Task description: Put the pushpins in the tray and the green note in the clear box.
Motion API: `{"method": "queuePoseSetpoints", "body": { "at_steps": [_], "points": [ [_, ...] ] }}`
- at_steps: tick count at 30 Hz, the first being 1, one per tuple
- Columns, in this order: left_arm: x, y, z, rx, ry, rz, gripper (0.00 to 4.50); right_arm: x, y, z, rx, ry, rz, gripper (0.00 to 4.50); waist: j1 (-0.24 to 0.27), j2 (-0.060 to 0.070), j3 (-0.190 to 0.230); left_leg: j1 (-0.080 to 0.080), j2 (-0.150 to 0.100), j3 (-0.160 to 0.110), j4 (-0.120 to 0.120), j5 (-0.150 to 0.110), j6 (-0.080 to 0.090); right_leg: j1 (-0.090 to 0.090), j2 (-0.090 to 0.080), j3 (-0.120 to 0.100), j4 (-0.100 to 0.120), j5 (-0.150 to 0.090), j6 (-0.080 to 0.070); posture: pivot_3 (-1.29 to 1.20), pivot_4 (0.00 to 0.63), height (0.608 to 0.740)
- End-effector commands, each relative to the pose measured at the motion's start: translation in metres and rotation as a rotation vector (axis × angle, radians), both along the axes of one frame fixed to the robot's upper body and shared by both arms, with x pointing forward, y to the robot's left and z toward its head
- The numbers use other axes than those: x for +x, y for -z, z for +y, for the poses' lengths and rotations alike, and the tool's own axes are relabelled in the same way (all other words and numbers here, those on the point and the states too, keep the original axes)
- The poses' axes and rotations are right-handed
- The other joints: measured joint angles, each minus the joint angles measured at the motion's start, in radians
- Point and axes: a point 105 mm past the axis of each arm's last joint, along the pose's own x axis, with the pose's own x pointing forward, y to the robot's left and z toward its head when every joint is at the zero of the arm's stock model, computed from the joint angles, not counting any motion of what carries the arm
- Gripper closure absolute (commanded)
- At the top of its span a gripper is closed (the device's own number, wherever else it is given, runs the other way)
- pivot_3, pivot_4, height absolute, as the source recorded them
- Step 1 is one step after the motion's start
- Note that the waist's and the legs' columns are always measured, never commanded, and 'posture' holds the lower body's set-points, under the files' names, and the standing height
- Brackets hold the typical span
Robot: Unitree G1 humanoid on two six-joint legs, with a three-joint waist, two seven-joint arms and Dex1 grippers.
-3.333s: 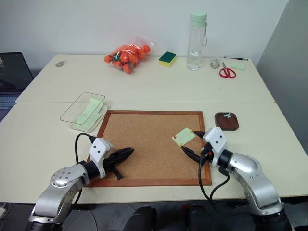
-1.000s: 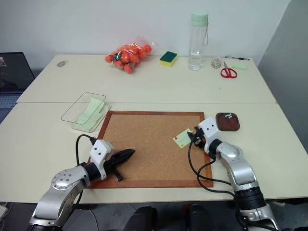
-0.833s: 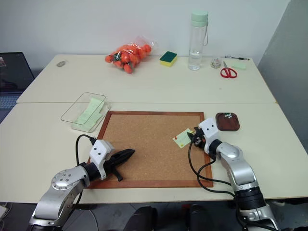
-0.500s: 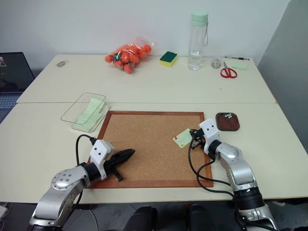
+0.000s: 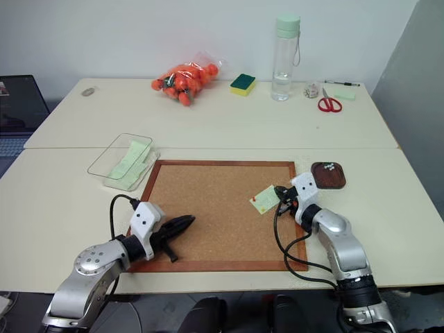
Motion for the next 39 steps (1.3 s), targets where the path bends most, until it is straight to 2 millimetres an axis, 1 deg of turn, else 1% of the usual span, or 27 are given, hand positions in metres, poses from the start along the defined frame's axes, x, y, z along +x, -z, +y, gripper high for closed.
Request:
{"method": "queuePoseSetpoints", "body": {
  "at_steps": [1,10,13,15,16,20,21,23,25,28,30,33,35,37,38,39],
  "points": [
    [-0.013,0.028,-0.004,0.027,0.018,0.126,4.50,0.000,-0.038,0.000,0.053,0.000,-0.152,4.48,0.000,0.001,-0.001,0.000,0.000,0.000,0.000,0.000,0.000,0.000,0.000,0.000,0.000,0.000,0.000,0.00,0.150,0.740],
    [-0.013,0.028,-0.004,0.031,0.017,0.131,4.50,0.000,-0.046,-0.005,0.074,0.019,-0.165,4.48,0.000,0.003,-0.002,0.001,0.000,0.000,0.000,0.000,0.000,0.001,0.000,0.000,0.000,0.000,0.000,0.00,0.150,0.740],
    [-0.013,0.027,-0.005,0.028,0.019,0.130,4.50,0.002,-0.049,-0.011,0.078,0.051,-0.171,4.48,0.000,0.003,-0.002,0.001,0.000,0.000,-0.001,0.000,0.000,0.001,0.000,0.000,0.000,0.000,0.000,0.00,0.150,0.740],
    [-0.013,0.027,-0.005,0.027,0.018,0.128,4.50,0.005,-0.052,-0.020,0.076,0.090,-0.178,4.48,0.000,0.004,-0.002,0.001,0.000,0.000,-0.001,0.000,0.000,0.001,0.000,0.000,0.000,0.000,0.000,0.00,0.150,0.740],
    [-0.012,0.027,-0.005,0.026,0.018,0.128,4.50,0.007,-0.053,-0.029,0.071,0.124,-0.176,4.48,0.000,0.004,-0.002,0.001,0.000,0.001,-0.001,0.000,0.000,0.001,0.000,0.001,0.000,0.000,0.000,0.00,0.150,0.740],
    [-0.012,0.026,-0.006,0.025,0.020,0.126,4.50,0.017,-0.048,-0.064,0.026,0.255,-0.151,4.48,0.001,0.004,-0.002,0.001,-0.001,0.001,-0.001,0.000,0.000,0.001,0.000,0.001,0.000,0.000,0.000,0.00,0.150,0.740],
    [-0.012,0.026,-0.006,0.025,0.020,0.126,4.50,0.018,-0.048,-0.069,0.019,0.276,-0.150,4.48,0.001,0.004,-0.002,0.001,-0.001,0.001,-0.001,0.000,0.000,0.001,0.000,0.001,0.000,0.000,0.000,0.00,0.150,0.740],
    [-0.011,0.026,-0.006,0.025,0.024,0.126,4.50,0.023,-0.042,-0.091,-0.041,0.354,-0.123,4.48,0.001,0.004,-0.002,0.001,0.000,0.001,-0.001,0.000,0.000,0.001,0.000,0.001,0.000,0.000,0.000,0.00,0.150,0.740],
    [-0.011,0.026,-0.006,0.026,0.026,0.125,4.50,0.027,-0.037,-0.104,-0.084,0.399,-0.087,4.48,0.001,0.004,-0.003,0.001,0.000,0.002,-0.001,0.000,0.000,0.001,0.000,0.001,0.000,0.000,0.000,0.00,0.150,0.740],
    [-0.010,0.026,-0.007,0.027,0.029,0.124,4.50,0.032,-0.031,-0.118,-0.129,0.433,-0.035,4.48,0.000,0.005,-0.003,0.002,0.000,0.003,-0.001,0.000,0.000,0.001,0.000,0.002,0.000,0.000,0.000,0.00,0.150,0.740],
    [-0.010,0.026,-0.007,0.027,0.029,0.124,4.50,0.035,-0.031,-0.122,-0.135,0.440,-0.017,4.48,0.001,0.005,-0.003,0.002,0.000,0.003,-0.001,0.000,0.000,0.001,0.000,0.002,0.000,0.000,0.000,0.00,0.150,0.740],
    [-0.009,0.025,-0.007,0.027,0.029,0.123,4.50,0.038,-0.030,-0.123,-0.125,0.433,0.009,4.48,0.001,0.005,-0.003,0.002,0.000,0.003,-0.001,0.000,0.000,0.001,0.000,0.002,0.000,0.000,0.000,0.00,0.150,0.740],
    [-0.009,0.025,-0.007,0.027,0.029,0.122,4.50,0.040,-0.029,-0.122,-0.140,0.422,0.019,4.02,0.002,0.005,-0.003,0.002,0.000,0.003,-0.001,0.000,0.000,0.001,0.000,0.002,0.000,0.000,0.000,0.00,0.150,0.740],
    [-0.009,0.025,-0.006,0.028,0.028,0.122,4.50,0.041,-0.027,-0.123,-0.148,0.419,0.029,3.71,0.002,0.005,-0.003,0.002,0.000,0.003,-0.001,0.000,0.000,0.001,0.000,0.002,0.000,0.000,0.000,0.00,0.150,0.740],
    [-0.009,0.025,-0.006,0.028,0.027,0.122,4.50,0.041,-0.026,-0.123,-0.142,0.417,0.034,3.42,0.002,0.005,-0.003,0.002,-0.001,0.003,-0.001,0.000,0.000,0.001,0.000,0.002,0.000,0.000,0.000,0.00,0.150,0.740],
    [-0.009,0.025,-0.006,0.028,0.027,0.122,4.50,0.041,-0.025,-0.123,-0.138,0.415,0.038,3.30,0.002,0.005,-0.003,0.002,-0.001,0.003,-0.001,0.000,0.000,0.001,0.000,0.002,0.000,0.000,0.000,0.00,0.150,0.740]
  ]
}}
